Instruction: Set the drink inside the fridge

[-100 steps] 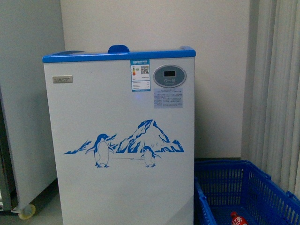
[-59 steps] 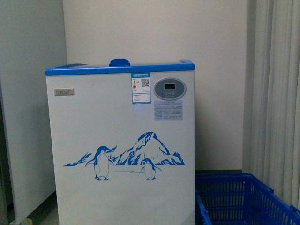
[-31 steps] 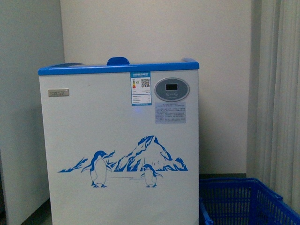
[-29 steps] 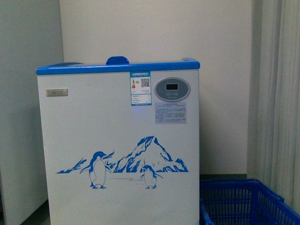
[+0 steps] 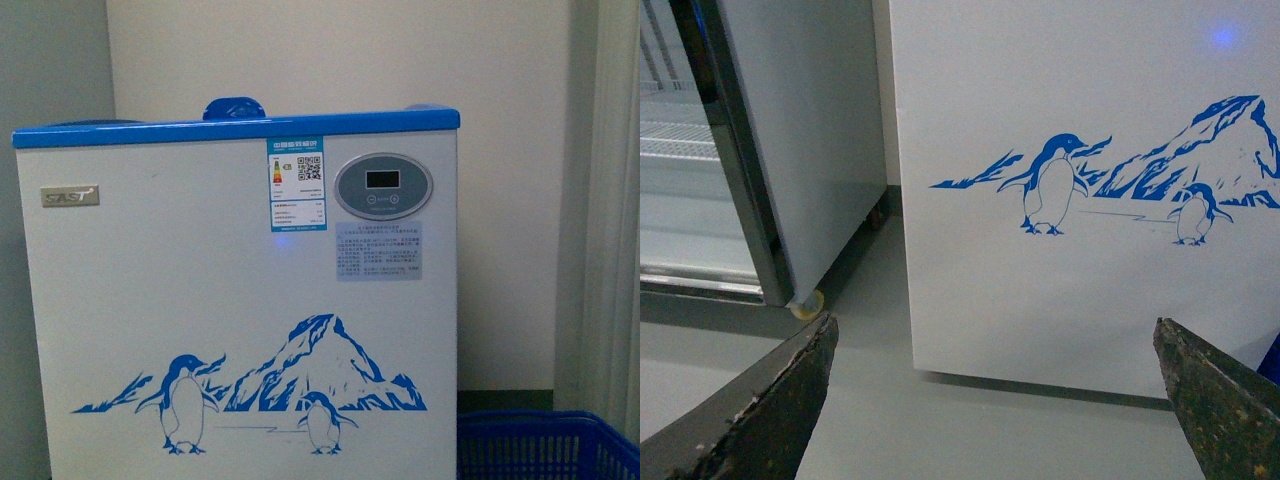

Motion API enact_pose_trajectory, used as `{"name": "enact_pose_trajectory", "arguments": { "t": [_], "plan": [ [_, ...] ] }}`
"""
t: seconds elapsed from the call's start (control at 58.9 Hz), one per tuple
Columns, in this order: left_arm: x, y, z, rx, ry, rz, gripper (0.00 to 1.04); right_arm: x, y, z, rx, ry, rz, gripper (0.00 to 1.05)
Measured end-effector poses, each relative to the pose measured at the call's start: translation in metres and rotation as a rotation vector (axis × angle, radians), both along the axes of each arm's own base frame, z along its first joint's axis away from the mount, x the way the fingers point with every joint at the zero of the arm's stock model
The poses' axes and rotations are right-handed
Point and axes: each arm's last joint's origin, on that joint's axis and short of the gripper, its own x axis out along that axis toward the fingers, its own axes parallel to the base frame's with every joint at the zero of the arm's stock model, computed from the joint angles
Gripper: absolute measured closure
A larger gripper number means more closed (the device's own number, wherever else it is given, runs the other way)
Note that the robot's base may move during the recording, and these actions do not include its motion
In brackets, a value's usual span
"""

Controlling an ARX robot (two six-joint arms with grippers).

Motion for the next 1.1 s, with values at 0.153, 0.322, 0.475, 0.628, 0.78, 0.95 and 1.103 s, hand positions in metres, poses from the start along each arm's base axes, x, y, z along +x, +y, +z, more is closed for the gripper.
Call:
{"name": "enact_pose_trajectory", "arguments": {
  "t": [0.153,0.322,0.475,0.628,0.78,0.95,1.103],
  "plan": [
    [0.000,0.000,0.000,0.000,0.000,0.001,0.08,0.000,0.000,0.000,0.000,0.000,0.000,0.07],
    [0.000,0.000,0.000,0.000,0.000,0.001,0.08,0.000,0.000,0.000,0.000,0.000,0.000,0.07],
    [0.000,0.000,0.000,0.000,0.000,0.000,0.08,0.000,0.000,0.000,0.000,0.000,0.000,0.07],
    [0.000,0.000,0.000,0.000,0.000,0.001,0.08,0.000,0.000,0.000,0.000,0.000,0.000,0.07],
    [0.000,0.000,0.000,0.000,0.000,0.001,0.08,0.000,0.000,0.000,0.000,0.001,-0.001,0.07],
    [0.000,0.000,0.000,0.000,0.000,0.000,0.08,0.001,-0.001,-0.002,0.060,0.129,-0.118,0.07],
    [0.000,0.000,0.000,0.000,0.000,0.000,0.08,0.017,-0.013,-0.007,0.218,0.382,-0.344,0.07]
  ]
}}
